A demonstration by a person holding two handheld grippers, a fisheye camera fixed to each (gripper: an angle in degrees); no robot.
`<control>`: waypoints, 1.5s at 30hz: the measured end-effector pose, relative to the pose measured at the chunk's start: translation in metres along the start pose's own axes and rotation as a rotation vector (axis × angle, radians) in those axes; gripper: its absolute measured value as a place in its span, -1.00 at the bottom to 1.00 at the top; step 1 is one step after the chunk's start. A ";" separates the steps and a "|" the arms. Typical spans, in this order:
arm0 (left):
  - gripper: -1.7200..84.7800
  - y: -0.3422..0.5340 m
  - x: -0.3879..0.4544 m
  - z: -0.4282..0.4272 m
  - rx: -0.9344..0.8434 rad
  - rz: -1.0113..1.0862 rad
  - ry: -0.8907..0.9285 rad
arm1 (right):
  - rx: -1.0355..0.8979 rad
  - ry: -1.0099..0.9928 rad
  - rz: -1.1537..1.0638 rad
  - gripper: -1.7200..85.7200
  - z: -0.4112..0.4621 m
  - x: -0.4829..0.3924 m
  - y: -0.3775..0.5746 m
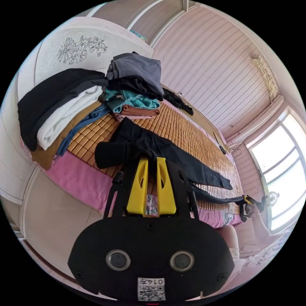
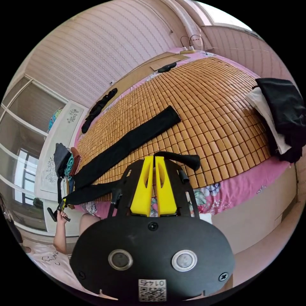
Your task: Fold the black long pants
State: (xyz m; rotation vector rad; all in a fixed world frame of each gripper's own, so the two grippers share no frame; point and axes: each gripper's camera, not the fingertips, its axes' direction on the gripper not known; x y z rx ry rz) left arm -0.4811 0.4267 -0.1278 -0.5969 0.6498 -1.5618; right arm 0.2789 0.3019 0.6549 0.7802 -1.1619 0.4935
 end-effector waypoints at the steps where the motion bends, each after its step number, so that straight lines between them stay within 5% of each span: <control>1: -0.84 -0.022 0.014 0.007 0.008 0.024 0.003 | -0.017 0.015 -0.028 -0.94 0.004 -0.013 -0.026; 10: -0.76 -0.105 0.079 0.091 0.037 -0.024 -0.131 | -0.132 0.214 0.067 -0.85 0.076 -0.063 -0.125; 18: -0.85 -0.058 0.137 0.188 -0.269 0.337 -0.353 | -0.115 0.250 -0.130 -0.95 0.131 -0.107 -0.103; 25: -0.98 -0.032 0.180 0.238 -0.339 0.509 -0.472 | -0.221 0.414 -0.260 -0.97 0.160 -0.145 -0.104; 37: -0.98 0.040 0.192 0.203 -0.458 0.635 -0.439 | -0.310 0.468 -0.458 -0.97 0.107 -0.147 -0.020; 45: -0.98 0.043 0.182 0.140 -0.249 0.327 -0.161 | -0.153 0.325 -0.183 -0.93 0.026 -0.082 0.034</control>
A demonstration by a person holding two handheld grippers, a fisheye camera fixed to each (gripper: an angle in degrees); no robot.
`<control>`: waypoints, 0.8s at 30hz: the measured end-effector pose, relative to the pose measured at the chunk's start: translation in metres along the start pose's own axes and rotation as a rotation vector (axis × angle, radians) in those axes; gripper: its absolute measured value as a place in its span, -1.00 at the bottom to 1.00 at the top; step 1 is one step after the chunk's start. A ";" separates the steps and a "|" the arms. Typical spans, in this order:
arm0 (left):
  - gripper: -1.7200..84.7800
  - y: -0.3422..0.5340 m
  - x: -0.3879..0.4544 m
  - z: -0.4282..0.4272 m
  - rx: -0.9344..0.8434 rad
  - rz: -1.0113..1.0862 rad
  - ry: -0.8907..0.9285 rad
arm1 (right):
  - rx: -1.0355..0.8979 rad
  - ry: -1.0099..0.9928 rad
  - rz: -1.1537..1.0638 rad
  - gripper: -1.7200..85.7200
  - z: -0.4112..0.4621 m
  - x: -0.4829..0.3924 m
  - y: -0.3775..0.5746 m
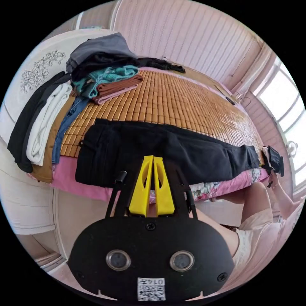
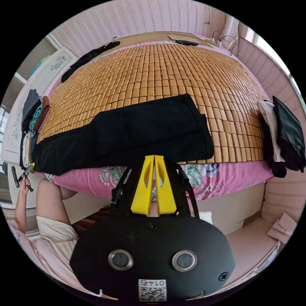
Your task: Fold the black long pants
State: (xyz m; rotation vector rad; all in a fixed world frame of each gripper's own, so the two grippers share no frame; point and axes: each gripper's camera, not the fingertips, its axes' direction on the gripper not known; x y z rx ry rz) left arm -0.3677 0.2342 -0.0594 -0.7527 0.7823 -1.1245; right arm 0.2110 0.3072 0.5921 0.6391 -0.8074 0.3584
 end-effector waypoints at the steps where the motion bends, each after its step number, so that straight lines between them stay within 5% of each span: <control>1: -0.98 -0.002 0.018 -0.012 0.049 0.052 0.015 | 0.049 0.023 0.049 -0.92 -0.007 0.011 0.005; 7: -0.98 0.002 0.154 0.016 -0.098 0.421 -0.049 | 0.068 -0.143 0.267 -0.63 0.008 0.055 -0.011; 13: -0.98 0.018 0.239 0.088 -0.193 0.690 -0.366 | 0.089 -0.151 0.411 -0.91 0.024 0.071 -0.021; 21: -0.98 0.013 0.214 0.078 -0.190 0.593 -0.216 | 0.311 -0.296 0.384 -0.96 -0.027 0.093 0.028; 24: -0.98 0.012 0.205 0.076 -0.194 0.590 -0.173 | 0.139 -0.245 0.419 -0.94 0.008 0.108 0.039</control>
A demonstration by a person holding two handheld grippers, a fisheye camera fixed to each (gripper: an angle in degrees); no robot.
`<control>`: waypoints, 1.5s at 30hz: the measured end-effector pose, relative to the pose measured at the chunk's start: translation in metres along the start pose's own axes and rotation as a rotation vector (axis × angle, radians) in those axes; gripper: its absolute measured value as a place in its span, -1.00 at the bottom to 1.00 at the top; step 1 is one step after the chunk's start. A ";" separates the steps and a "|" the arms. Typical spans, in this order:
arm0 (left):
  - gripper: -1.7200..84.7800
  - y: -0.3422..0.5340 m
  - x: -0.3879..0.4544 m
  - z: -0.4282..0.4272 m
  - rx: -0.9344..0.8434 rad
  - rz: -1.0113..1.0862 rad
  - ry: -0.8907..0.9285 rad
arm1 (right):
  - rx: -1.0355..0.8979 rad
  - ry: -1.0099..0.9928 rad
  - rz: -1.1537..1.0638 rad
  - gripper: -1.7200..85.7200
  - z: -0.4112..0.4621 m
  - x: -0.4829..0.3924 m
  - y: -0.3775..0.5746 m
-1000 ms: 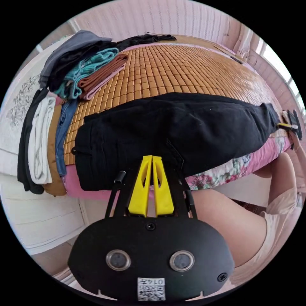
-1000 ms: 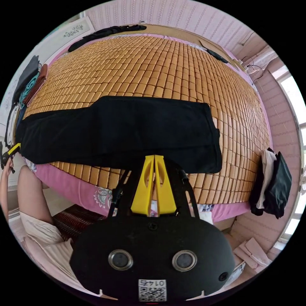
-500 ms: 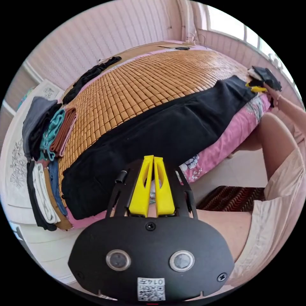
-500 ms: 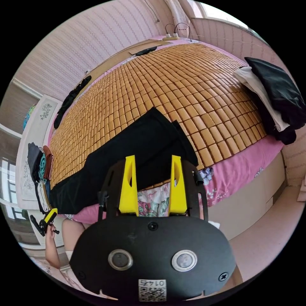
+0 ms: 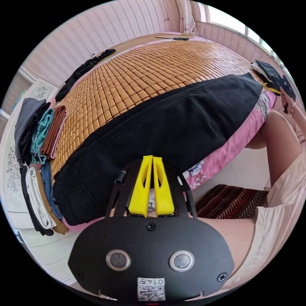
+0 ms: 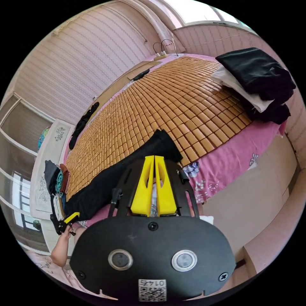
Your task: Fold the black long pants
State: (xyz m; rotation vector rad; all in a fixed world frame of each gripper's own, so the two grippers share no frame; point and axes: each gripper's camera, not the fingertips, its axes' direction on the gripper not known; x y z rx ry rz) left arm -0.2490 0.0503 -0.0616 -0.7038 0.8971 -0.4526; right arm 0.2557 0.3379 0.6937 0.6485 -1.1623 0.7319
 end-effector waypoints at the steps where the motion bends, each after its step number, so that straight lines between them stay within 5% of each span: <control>1: -0.98 0.003 -0.004 0.000 0.006 -0.005 0.016 | -0.083 0.023 0.021 -0.92 0.016 0.008 0.000; 11: -0.94 0.051 -0.075 -0.044 0.136 -0.206 0.065 | 0.048 0.207 -0.065 -0.80 0.000 -0.014 -0.011; 21: -0.66 0.145 -0.256 -0.055 0.129 -0.756 -0.270 | -0.151 0.392 -0.185 -0.75 0.077 -0.060 -0.058; 29: -0.66 0.171 -0.317 -0.008 0.003 -0.944 -0.018 | -0.150 0.412 -0.199 -0.87 0.083 -0.075 -0.053; 34: -0.86 0.159 -0.305 -0.031 0.016 -0.781 -0.045 | -0.054 0.413 -0.197 -0.96 0.076 -0.086 -0.041; 45: -0.88 0.151 -0.296 -0.142 0.286 -0.661 -0.086 | -0.111 0.395 -0.146 -0.97 0.095 -0.097 -0.041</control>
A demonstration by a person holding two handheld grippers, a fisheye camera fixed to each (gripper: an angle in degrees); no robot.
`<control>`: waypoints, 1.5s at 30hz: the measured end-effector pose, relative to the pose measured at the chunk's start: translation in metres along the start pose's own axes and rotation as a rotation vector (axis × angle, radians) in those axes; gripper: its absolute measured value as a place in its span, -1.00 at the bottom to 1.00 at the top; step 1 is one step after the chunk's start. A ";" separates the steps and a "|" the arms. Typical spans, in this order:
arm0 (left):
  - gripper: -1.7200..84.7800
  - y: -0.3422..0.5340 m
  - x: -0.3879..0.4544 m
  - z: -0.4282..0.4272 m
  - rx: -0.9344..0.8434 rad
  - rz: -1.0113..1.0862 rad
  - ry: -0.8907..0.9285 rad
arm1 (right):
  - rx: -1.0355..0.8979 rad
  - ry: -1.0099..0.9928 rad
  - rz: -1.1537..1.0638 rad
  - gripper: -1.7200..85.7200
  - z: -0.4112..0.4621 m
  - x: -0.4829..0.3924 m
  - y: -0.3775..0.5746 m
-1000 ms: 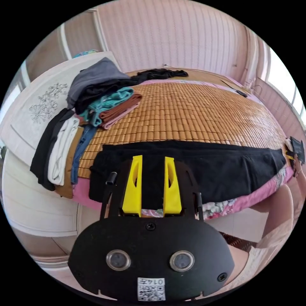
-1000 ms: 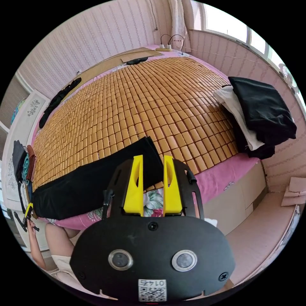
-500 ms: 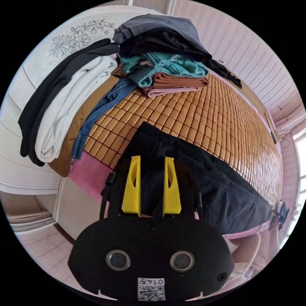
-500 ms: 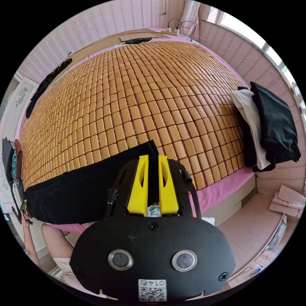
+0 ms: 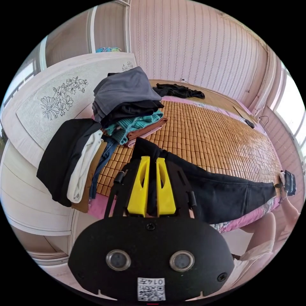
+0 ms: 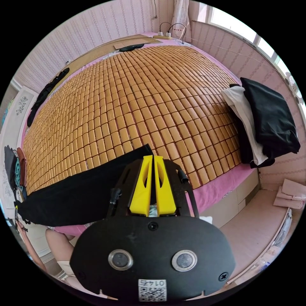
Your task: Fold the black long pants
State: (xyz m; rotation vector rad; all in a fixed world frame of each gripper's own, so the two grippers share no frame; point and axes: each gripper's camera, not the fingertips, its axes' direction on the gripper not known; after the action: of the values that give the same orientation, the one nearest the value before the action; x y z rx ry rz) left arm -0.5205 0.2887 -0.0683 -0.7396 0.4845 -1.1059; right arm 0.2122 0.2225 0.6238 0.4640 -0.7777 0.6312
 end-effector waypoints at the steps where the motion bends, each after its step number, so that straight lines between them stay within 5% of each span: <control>1: -0.86 -0.007 0.001 0.011 0.003 -0.019 -0.006 | -0.014 0.003 0.009 -0.97 0.006 -0.003 0.000; 7: -0.78 0.004 0.007 0.114 -0.262 -0.177 -0.178 | -0.009 -0.046 0.073 -0.87 0.005 -0.009 0.004; 11: -0.81 0.034 0.013 0.068 -0.124 -0.169 -0.133 | 0.095 -0.121 0.035 -0.84 -0.028 -0.013 0.028; 16: -0.96 0.106 0.061 -0.042 0.045 0.068 0.058 | 0.198 -0.255 -0.129 -0.92 -0.066 -0.061 0.113; 25: -0.98 0.156 0.251 -0.061 0.022 0.468 0.276 | 0.003 -0.404 -0.700 -0.96 -0.048 -0.250 0.178; 34: -0.98 0.134 0.405 0.053 -0.204 0.632 0.278 | -0.117 -0.154 -1.034 -0.87 0.007 -0.443 0.109; 40: -0.98 0.116 0.426 0.098 -0.437 0.534 0.284 | -0.361 -0.027 -1.125 -0.82 0.044 -0.499 0.085; 45: -0.98 0.117 0.450 0.100 -0.454 0.627 0.228 | -0.353 0.073 -1.285 -0.79 0.050 -0.519 0.091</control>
State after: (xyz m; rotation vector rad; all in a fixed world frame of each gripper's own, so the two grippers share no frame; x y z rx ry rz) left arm -0.2067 -0.0677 -0.0846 -0.7769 1.1014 -0.4887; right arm -0.1585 0.0779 0.2741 0.5052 -0.3708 -0.6730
